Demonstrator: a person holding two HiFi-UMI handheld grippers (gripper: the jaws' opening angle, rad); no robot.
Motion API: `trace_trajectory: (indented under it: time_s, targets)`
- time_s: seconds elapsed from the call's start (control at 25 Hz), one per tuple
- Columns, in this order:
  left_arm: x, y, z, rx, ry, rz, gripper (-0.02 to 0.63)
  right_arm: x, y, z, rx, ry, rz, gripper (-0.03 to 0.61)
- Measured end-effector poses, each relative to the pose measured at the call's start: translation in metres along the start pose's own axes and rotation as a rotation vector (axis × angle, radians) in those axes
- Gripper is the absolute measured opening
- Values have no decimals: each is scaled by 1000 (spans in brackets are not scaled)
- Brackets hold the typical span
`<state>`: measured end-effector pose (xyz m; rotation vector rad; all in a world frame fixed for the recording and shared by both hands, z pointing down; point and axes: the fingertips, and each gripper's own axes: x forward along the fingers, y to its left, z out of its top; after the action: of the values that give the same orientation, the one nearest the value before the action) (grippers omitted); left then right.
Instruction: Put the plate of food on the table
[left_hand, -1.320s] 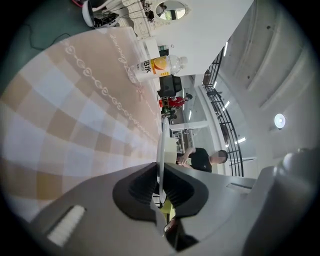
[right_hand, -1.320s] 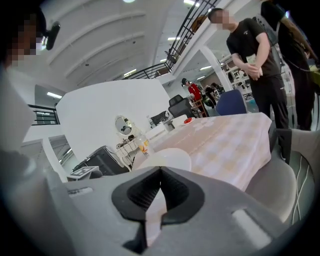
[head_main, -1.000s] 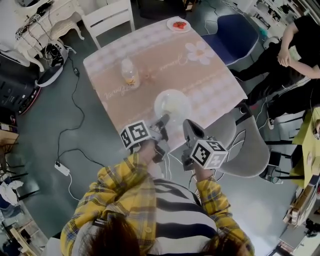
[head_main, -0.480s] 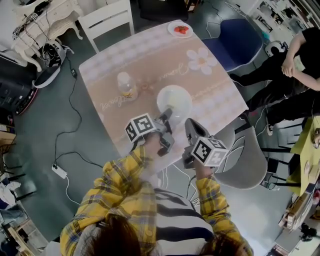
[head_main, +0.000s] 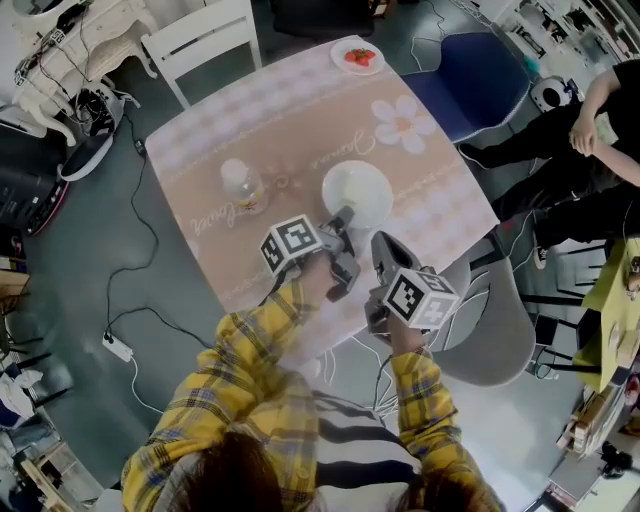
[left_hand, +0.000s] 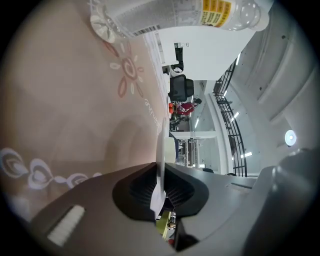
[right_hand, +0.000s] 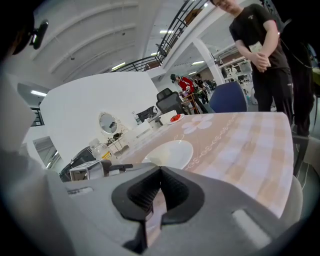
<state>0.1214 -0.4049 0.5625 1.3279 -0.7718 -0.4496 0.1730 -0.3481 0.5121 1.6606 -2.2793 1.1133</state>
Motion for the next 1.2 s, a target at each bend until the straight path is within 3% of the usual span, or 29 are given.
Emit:
trace_trajectory:
  time_s: [0.76,1.04,1.12,1.2]
  targets:
    - [29,11,12,-33,-2,56,29,29,-16,15,-1,2,-24,-3]
    - [33,2,13,11,1,55,39,25,-18,17,4,-5,-24,-3]
    - [33,0,10,14,10,47,121,24,-19,16,10,-4,-26,-3]
    - [32,0,7,5,21,50,156,23,-19,16,15,-5,-22,-3]
